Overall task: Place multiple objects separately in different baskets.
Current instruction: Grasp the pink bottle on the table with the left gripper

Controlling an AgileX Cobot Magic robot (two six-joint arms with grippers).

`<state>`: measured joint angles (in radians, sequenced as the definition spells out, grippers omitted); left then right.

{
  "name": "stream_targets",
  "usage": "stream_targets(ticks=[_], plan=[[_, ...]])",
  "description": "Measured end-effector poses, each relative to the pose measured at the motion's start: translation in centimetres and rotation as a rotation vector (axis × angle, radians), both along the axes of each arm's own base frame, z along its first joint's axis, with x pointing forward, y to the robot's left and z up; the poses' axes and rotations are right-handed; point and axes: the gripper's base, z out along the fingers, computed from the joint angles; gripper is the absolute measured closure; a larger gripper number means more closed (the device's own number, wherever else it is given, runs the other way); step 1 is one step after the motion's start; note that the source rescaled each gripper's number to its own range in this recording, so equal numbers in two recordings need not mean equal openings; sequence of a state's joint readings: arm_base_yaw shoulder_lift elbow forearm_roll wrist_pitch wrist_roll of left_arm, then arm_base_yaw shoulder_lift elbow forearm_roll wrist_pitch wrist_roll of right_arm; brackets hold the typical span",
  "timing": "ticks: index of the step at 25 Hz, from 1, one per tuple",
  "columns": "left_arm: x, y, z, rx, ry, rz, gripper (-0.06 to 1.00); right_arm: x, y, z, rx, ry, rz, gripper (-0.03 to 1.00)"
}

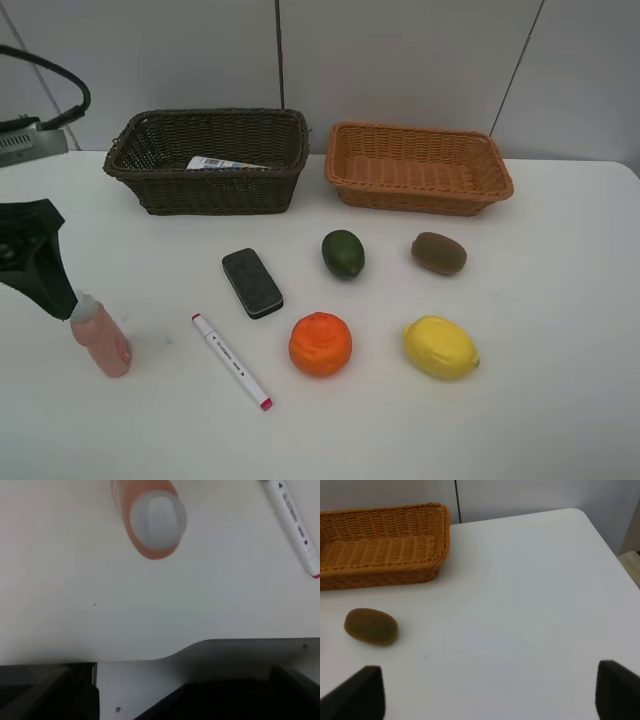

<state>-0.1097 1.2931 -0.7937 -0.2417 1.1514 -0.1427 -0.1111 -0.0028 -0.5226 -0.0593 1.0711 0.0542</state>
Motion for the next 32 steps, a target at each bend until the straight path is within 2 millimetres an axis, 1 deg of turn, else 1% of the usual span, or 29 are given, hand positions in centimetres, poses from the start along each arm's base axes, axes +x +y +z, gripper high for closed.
stream_targets(ticks=[5, 12, 17, 20, 23, 24, 26, 27, 29, 30, 32], plan=[[1.6, 0.0, -1.9, 0.021, 0.006, 0.006, -0.04, 0.0, 0.0, 0.0, 0.000, 0.000, 0.000, -0.02], [4.0, -0.2, -6.3, 0.042, 0.087, 0.020, -0.04, 0.0, 0.0, 0.0, 0.000, 0.000, 0.000, -0.02], [4.8, -0.2, -9.1, 0.056, 0.146, 0.024, -0.04, 0.0, 0.0, 0.0, -0.001, 0.000, -0.001, -0.02], [5.0, -0.2, -10.1, 0.062, 0.171, 0.026, -0.04, 0.0, 0.0, 0.0, -0.001, 0.000, -0.001, -0.02], [5.1, -0.2, -10.4, 0.064, 0.170, 0.027, -0.04, 0.0, 0.0, 0.0, -0.001, 0.000, -0.001, -0.02], [5.1, -0.2, -10.4, 0.065, 0.169, 0.031, -0.02, 0.0, 0.0, 0.0, -0.001, 0.000, -0.001, -0.02], [5.1, -0.2, -10.4, 0.068, 0.170, 0.038, 0.11, 0.0, 0.0, 0.0, -0.001, 0.000, -0.001, -0.02], [5.1, -0.1, -10.4, 0.069, 0.171, 0.040, 0.24, 0.0, 0.0, 0.0, -0.001, 0.000, -0.001, -0.02], [5.1, -0.1, -10.4, 0.075, 0.170, 0.035, 0.60, 0.0, 0.0, 0.0, -0.001, 0.000, -0.001, -0.02], [5.1, 0.0, -10.4, 0.082, 0.169, 0.028, 0.67, 0.0, 0.0, 0.0, -0.001, 0.000, -0.001, -0.02], [5.1, 0.0, -10.4, 0.086, 0.169, 0.024, 0.65, 0.0, 0.0, 0.0, -0.001, 0.000, -0.001, -0.02]])
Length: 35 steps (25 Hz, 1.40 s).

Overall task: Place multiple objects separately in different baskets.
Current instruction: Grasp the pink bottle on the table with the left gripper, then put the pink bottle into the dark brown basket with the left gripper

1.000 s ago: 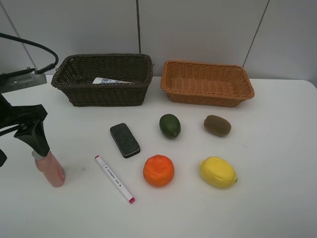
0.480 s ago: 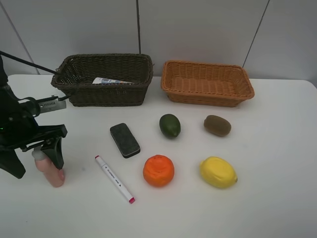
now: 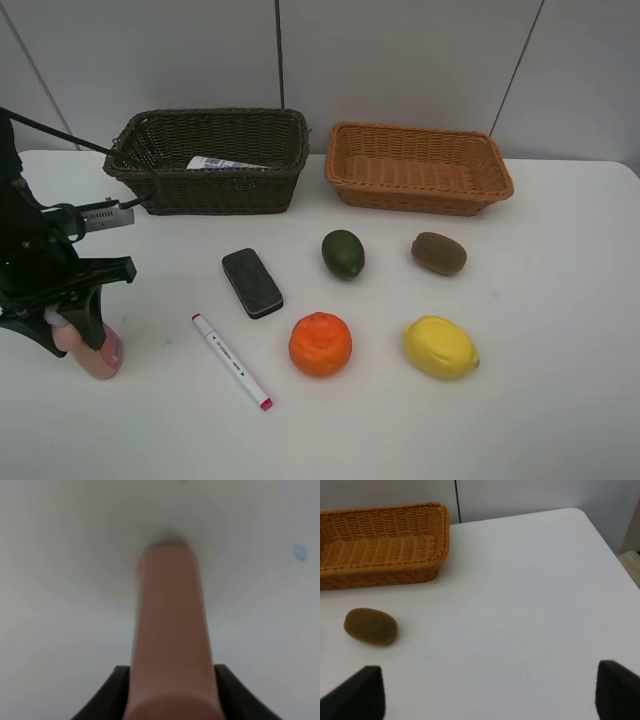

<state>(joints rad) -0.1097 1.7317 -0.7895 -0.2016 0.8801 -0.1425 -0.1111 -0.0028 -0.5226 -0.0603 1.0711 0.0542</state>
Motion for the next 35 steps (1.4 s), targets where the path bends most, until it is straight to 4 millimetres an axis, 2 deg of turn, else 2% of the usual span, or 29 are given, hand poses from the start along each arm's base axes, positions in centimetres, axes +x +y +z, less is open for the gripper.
stream_targets(ticks=[4, 6, 9, 10, 14, 17, 20, 24, 27, 30, 31, 33, 35], plan=[[0.0, 0.1, 0.7, 0.004, -0.016, -0.010, 0.66, 0.0, 0.0, 0.0, 0.001, 0.000, 0.001, -0.02], [0.3, 0.0, 2.7, -0.008, -0.057, -0.014, 0.66, 0.0, 0.0, 0.0, 0.001, 0.000, 0.001, -0.02], [1.8, -0.5, 7.5, -0.053, -0.183, -0.015, 0.66, 0.0, 0.0, 0.0, 0.001, 0.000, 0.001, -0.02], [2.7, -0.7, 10.0, -0.073, -0.269, -0.013, 0.66, 0.0, 0.0, 0.0, 0.001, 0.000, 0.001, -0.02], [6.7, -1.3, 17.8, -0.125, -0.535, -0.014, 0.66, 0.0, 0.0, 0.0, 0.001, 0.000, 0.001, -0.02], [10.4, -1.8, 20.2, -0.138, -0.619, -0.020, 0.66, 0.0, 0.0, 0.0, 0.001, 0.000, 0.001, -0.02], [14.8, -2.3, 19.1, -0.139, -0.620, -0.019, 0.66, 0.0, 0.0, 0.0, 0.001, 0.000, 0.001, -0.02], [19.9, -2.8, 14.3, -0.127, -0.582, -0.016, 0.66, 0.0, 0.0, 0.0, 0.001, 0.000, 0.001, -0.02], [22.3, -2.9, 10.6, -0.104, -0.541, -0.022, 0.66, 0.0, 0.0, 0.0, 0.001, 0.000, 0.001, -0.02], [23.7, -3.0, 8.3, -0.097, -0.520, -0.041, 0.63, 0.0, 0.0, 0.0, 0.001, 0.000, 0.001, -0.02], [23.9, -3.0, 7.8, -0.096, -0.514, -0.048, 0.54, 0.0, 0.0, 0.0, 0.001, 0.000, 0.001, -0.02], [23.9, -3.0, 7.5, -0.095, -0.500, -0.052, 0.20, 0.0, 0.0, 0.0, 0.000, 0.000, 0.000, -0.02], [23.8, -3.0, 7.7, -0.097, -0.484, -0.056, 0.03, 0.0, 0.0, 0.0, 0.000, 0.000, 0.000, -0.02]])
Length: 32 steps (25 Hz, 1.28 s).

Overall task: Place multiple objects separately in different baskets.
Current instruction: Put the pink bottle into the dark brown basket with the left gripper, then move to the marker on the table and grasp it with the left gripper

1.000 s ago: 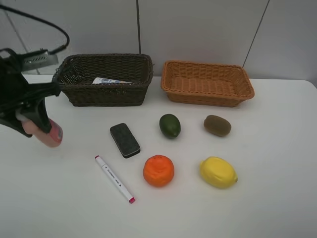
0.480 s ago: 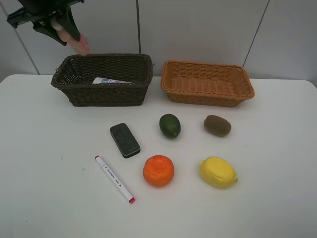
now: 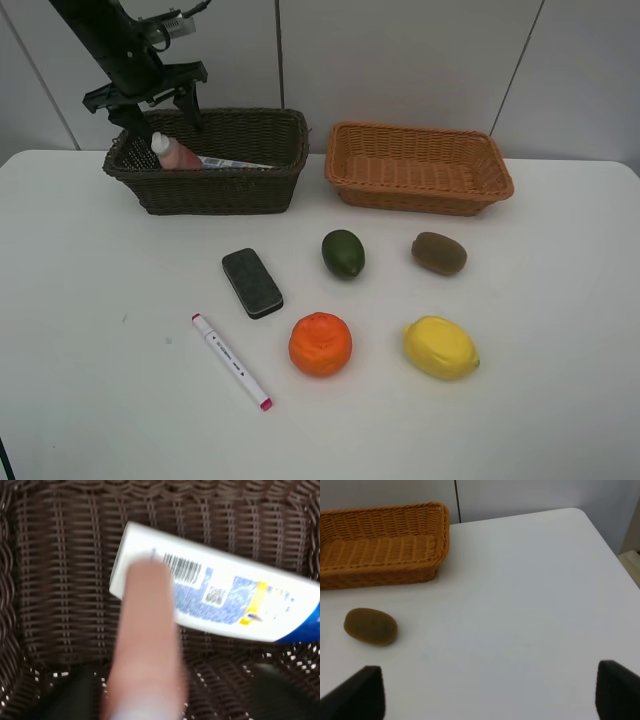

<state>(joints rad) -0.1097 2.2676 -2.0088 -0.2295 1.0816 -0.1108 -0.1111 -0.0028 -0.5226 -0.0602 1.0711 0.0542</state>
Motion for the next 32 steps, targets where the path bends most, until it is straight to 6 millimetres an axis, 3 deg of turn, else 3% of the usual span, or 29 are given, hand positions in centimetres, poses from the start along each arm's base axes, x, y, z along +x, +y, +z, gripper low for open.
stream_targets(ticks=[5, 9, 12, 15, 19, 22, 27, 32], plan=[[-0.2, -0.1, 2.3, -0.014, 0.033, 0.016, -0.05, 0.0, 0.0, 0.0, 0.000, 0.000, 0.000, -0.02], [-1.1, -0.5, 6.0, -0.064, -0.025, 0.077, -0.06, 0.0, 0.0, 0.0, 0.000, 0.000, 0.000, -0.02], [-3.5, -1.3, 9.5, -0.089, -0.064, 0.071, -0.06, 0.0, 0.0, 0.0, 0.000, 0.000, 0.000, -0.02], [-7.6, -2.8, 10.7, -0.091, -0.022, 0.040, -0.06, 0.0, 0.0, 0.0, 0.001, 0.000, 0.001, -0.02], [-14.4, -5.5, 10.2, -0.072, 0.080, -0.048, -0.06, 0.0, 0.0, 0.0, 0.001, 0.000, 0.001, -0.02], [-18.9, -7.2, 8.5, -0.049, 0.178, -0.092, -0.06, 0.0, 0.0, 0.0, 0.001, 0.000, 0.001, -0.02], [-23.3, -9.4, 4.2, 0.043, 0.348, -0.132, -0.06, 0.0, 0.0, 0.0, 0.001, 0.000, 0.001, -0.02], [-25.8, -10.2, 0.8, 0.108, 0.454, -0.130, -0.06, 0.0, 0.0, 0.0, 0.001, 0.000, 0.001, -0.02]])
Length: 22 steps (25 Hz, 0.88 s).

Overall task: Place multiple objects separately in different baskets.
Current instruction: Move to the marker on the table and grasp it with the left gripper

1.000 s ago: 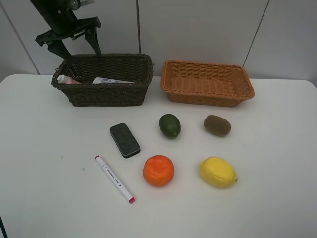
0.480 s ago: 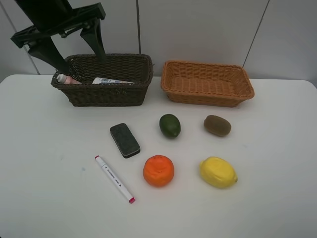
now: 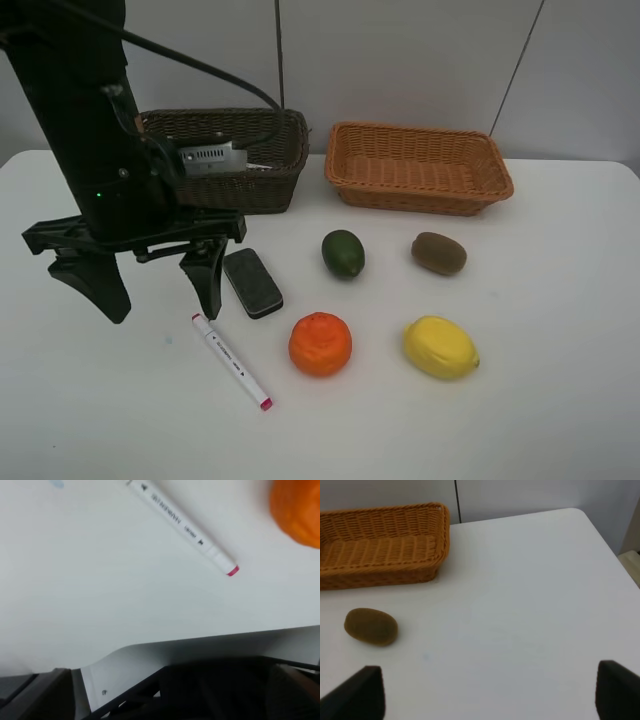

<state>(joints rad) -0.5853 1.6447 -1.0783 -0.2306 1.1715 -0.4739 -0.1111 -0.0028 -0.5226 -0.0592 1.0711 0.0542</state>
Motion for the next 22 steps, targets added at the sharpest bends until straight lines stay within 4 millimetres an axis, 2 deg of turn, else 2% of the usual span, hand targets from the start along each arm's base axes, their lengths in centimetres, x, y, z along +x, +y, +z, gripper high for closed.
stream_targets(ticks=[5, 16, 22], plan=[[0.1, -0.5, -3.2, 0.020, 0.005, 0.053, -0.06, 0.0, 0.0, 0.0, 0.000, 0.000, 0.000, -0.02], [2.3, -1.7, -10.7, 0.066, 0.020, 0.112, -0.06, 0.0, 0.0, 0.0, 0.000, 0.000, 0.000, -0.02], [2.8, -2.0, -13.3, 0.065, 0.008, 0.140, -0.06, 0.0, 0.0, 0.0, 0.000, 0.000, 0.000, -0.02]])
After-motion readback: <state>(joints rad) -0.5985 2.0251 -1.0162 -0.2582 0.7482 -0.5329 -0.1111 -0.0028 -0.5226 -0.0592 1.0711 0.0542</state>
